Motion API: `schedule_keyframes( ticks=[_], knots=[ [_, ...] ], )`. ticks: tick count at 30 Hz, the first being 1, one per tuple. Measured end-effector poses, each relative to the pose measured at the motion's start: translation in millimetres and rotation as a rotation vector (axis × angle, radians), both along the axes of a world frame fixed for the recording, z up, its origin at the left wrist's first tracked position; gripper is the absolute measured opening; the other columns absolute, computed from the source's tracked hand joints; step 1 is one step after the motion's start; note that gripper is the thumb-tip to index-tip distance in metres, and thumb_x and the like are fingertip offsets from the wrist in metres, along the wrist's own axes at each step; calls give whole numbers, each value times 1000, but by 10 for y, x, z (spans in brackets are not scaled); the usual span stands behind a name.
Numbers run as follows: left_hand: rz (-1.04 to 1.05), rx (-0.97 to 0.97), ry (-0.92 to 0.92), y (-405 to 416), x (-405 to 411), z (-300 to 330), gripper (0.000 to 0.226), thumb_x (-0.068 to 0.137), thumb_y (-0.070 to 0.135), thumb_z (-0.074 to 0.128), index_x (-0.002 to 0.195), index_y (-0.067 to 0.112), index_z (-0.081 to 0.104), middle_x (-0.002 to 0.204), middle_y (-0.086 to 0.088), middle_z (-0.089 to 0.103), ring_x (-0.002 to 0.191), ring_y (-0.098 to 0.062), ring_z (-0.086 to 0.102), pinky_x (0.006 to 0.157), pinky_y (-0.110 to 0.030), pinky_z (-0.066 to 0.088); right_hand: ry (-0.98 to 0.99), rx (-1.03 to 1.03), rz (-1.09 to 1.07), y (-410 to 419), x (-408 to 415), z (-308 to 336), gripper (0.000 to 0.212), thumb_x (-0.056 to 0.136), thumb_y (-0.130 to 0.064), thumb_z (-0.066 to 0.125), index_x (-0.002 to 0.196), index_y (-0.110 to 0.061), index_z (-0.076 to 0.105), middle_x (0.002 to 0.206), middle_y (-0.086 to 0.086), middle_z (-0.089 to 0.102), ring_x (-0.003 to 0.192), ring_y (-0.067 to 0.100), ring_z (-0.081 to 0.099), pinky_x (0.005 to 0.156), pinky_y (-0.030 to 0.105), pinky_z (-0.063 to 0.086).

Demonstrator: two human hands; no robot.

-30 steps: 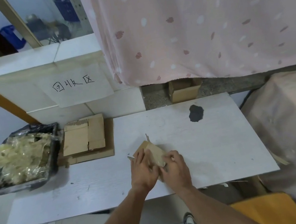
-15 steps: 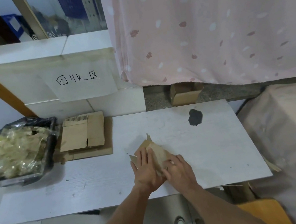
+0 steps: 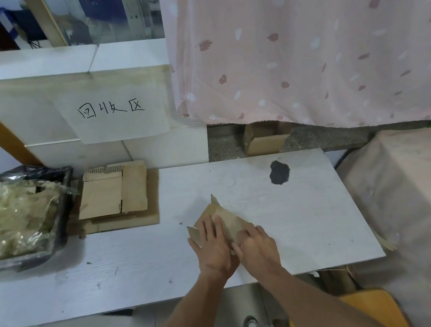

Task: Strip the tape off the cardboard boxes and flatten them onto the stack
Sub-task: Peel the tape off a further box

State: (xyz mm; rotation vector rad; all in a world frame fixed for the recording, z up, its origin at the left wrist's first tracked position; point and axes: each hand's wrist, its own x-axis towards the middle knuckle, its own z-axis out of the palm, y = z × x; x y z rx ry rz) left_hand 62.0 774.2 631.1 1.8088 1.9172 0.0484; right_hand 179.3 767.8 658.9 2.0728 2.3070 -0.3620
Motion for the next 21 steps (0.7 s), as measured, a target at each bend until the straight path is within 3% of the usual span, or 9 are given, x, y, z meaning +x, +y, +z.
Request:
schedule_keyframes(
  ticks=[4,7,12,21],
  knots=[
    [-1,11,-8,-6,2,0,91,91,58,39,156,15,-8,164,-4,-13,150,-24,-18,114,-67,3,31,-13,-78,3,-15,-33,35,102,-37,43,121,-17,65,139,-1,49,106,23,59,86,33,49],
    [-14,-6,10,0,3,6,94,92,58,41,156,14,-11,165,-5,-13,151,-25,-18,113,-69,3,-65,2,0,29,-38,3,26,100,-24,44,107,-17,68,125,1,57,97,23,61,73,31,47],
    [-28,-12,18,-12,-17,10,101,88,57,51,156,12,-9,164,-7,-12,151,-25,-16,112,-70,5,-181,-71,102,25,-121,36,21,87,-4,56,102,-13,67,114,5,59,107,23,55,66,30,37],
    [-40,-6,39,-51,-37,45,102,88,59,52,156,14,-9,164,-3,-9,151,-24,-13,110,-74,5,-225,-116,124,183,-240,100,25,89,-7,55,113,-9,62,121,9,55,116,26,49,71,32,41]
  ],
)
